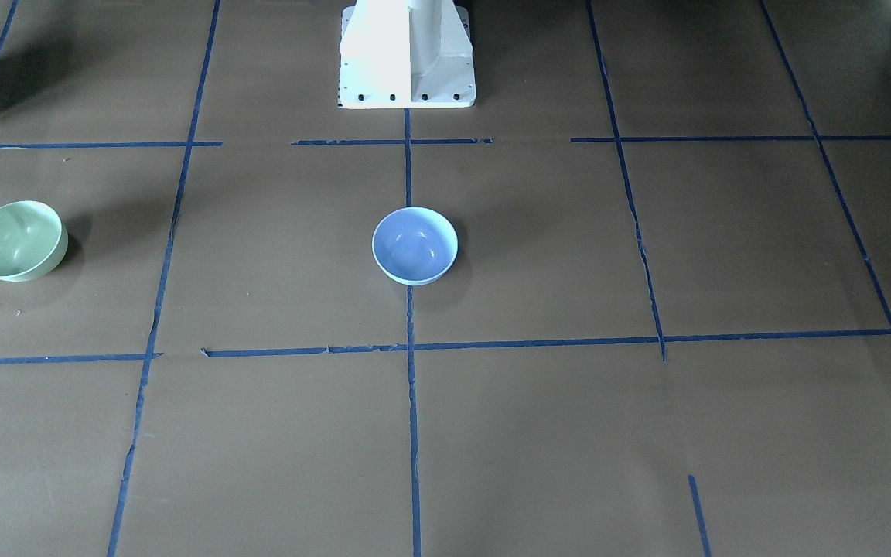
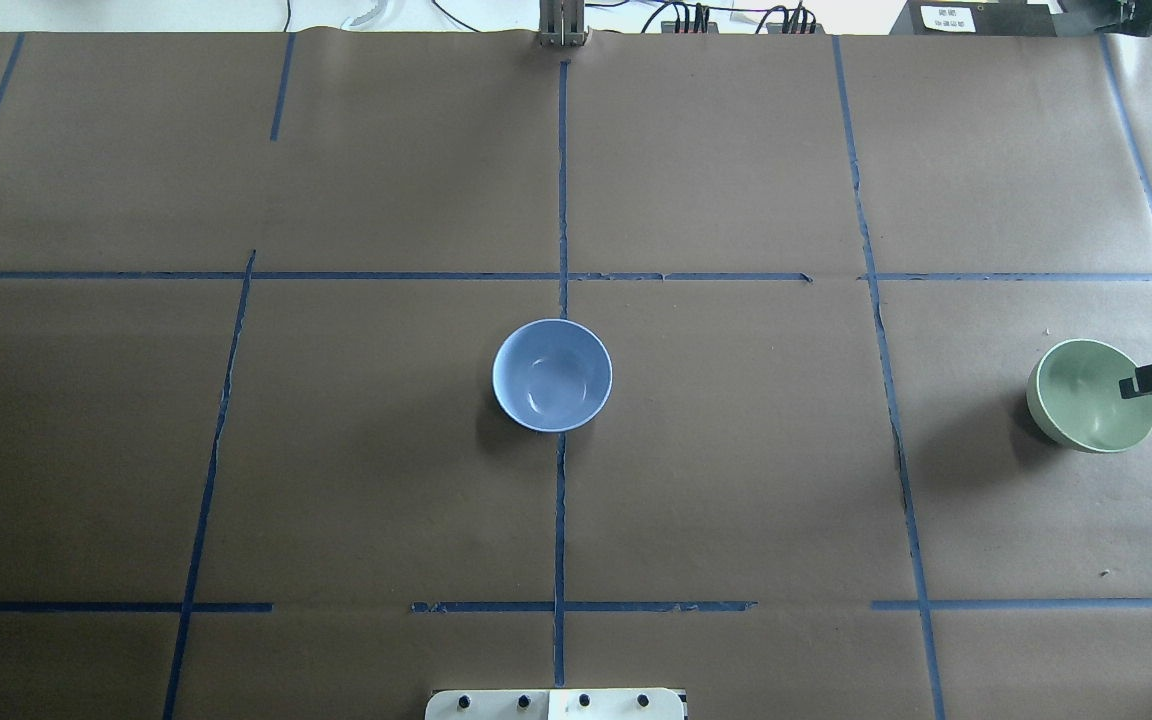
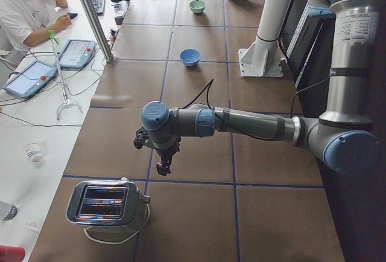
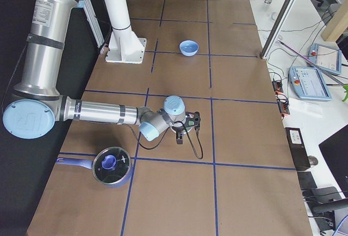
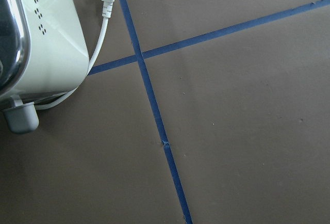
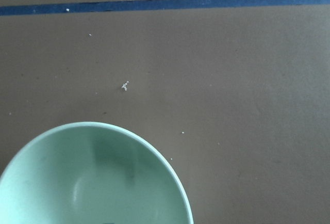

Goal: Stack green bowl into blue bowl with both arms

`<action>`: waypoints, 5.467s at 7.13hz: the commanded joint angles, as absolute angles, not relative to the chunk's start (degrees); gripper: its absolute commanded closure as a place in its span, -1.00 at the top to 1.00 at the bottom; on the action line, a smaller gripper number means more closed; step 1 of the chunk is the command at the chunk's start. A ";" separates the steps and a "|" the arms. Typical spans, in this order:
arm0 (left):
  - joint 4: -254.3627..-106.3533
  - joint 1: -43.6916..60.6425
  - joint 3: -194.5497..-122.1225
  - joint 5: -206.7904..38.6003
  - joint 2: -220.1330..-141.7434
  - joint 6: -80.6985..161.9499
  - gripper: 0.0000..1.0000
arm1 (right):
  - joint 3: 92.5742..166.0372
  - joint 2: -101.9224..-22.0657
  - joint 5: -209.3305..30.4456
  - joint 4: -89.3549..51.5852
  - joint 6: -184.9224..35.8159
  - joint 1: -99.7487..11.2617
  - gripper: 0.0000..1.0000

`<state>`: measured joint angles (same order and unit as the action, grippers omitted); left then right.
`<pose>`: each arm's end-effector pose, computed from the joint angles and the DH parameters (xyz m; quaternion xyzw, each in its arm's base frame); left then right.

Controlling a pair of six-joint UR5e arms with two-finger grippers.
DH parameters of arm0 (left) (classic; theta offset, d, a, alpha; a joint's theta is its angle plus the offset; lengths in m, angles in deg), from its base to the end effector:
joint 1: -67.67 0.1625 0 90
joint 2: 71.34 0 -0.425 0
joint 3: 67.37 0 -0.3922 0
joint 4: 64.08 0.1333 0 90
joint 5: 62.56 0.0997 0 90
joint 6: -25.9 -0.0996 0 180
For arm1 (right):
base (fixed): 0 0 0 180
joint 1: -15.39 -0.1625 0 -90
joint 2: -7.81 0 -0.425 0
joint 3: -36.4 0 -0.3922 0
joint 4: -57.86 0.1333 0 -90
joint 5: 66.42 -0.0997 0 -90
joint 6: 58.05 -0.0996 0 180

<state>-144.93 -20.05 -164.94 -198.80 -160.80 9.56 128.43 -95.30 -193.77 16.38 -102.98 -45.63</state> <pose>-0.0421 -0.4844 0.6120 0.0312 0.3917 0.1416 0.9086 -0.1377 -0.3990 0.6541 0.0606 -0.4251 0.0227 0.9028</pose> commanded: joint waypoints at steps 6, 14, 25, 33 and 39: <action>-144.94 -20.04 -164.93 -198.88 -160.64 9.63 1.00 | 131.20 -93.19 -195.60 13.43 -106.04 -42.88 -1.00; -145.03 -19.87 -165.10 -198.88 -160.90 12.45 1.00 | 137.04 -45.63 -176.22 -29.68 -150.68 -14.61 -0.92; -144.94 -19.87 -165.36 -198.97 -160.82 12.54 1.00 | 130.97 -41.49 -171.80 -27.66 -151.48 -12.30 1.00; -146.60 -19.87 -165.54 -195.73 -159.94 17.72 1.00 | 133.69 -60.01 -193.33 -50.03 -73.39 -53.81 1.00; -150.13 -20.04 -168.25 -195.37 -155.11 17.81 1.00 | 134.31 -83.85 -197.55 -40.08 -44.75 -70.83 1.00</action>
<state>-150.20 -20.03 -166.79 -195.50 -155.96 17.84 134.12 -81.05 -197.07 -44.55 -43.27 -70.33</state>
